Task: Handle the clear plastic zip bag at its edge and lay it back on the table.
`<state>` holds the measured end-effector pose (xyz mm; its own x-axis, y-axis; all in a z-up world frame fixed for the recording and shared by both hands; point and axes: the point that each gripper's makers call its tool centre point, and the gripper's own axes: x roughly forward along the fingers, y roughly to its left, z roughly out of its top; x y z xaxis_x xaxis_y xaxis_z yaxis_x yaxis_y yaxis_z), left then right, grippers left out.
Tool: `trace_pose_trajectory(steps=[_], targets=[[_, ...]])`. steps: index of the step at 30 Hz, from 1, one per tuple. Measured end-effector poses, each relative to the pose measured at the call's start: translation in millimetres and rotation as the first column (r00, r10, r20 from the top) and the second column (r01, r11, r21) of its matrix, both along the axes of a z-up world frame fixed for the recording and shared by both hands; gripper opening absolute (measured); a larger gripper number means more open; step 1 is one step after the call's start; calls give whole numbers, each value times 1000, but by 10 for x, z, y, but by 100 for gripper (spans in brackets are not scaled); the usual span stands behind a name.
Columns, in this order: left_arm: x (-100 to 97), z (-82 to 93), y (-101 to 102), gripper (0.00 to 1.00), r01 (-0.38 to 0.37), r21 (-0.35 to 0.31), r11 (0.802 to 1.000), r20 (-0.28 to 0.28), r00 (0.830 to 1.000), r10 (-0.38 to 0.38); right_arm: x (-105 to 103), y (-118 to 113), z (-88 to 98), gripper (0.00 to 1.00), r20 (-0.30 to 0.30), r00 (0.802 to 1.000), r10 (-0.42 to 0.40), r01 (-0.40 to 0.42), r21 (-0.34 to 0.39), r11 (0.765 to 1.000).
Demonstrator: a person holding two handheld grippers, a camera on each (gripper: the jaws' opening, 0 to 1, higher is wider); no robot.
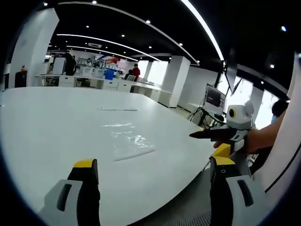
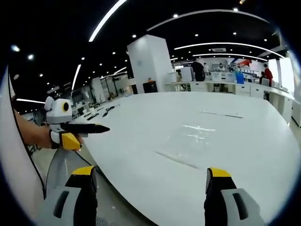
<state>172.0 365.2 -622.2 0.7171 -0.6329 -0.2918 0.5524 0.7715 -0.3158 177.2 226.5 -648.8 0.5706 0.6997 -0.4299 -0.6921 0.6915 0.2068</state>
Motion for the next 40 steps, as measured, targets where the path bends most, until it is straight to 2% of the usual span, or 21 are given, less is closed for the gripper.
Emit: trace_pose_trajectory(steps=[20, 40], targets=[[-38, -30, -27, 96, 14, 35, 999, 1, 1000, -14, -26, 32, -4, 96, 3, 1000, 22, -22, -2, 1000], [-49, -32, -48, 95, 17, 36, 999, -6, 1000, -17, -35, 43, -19, 96, 2, 1000, 29, -29, -7, 1000]])
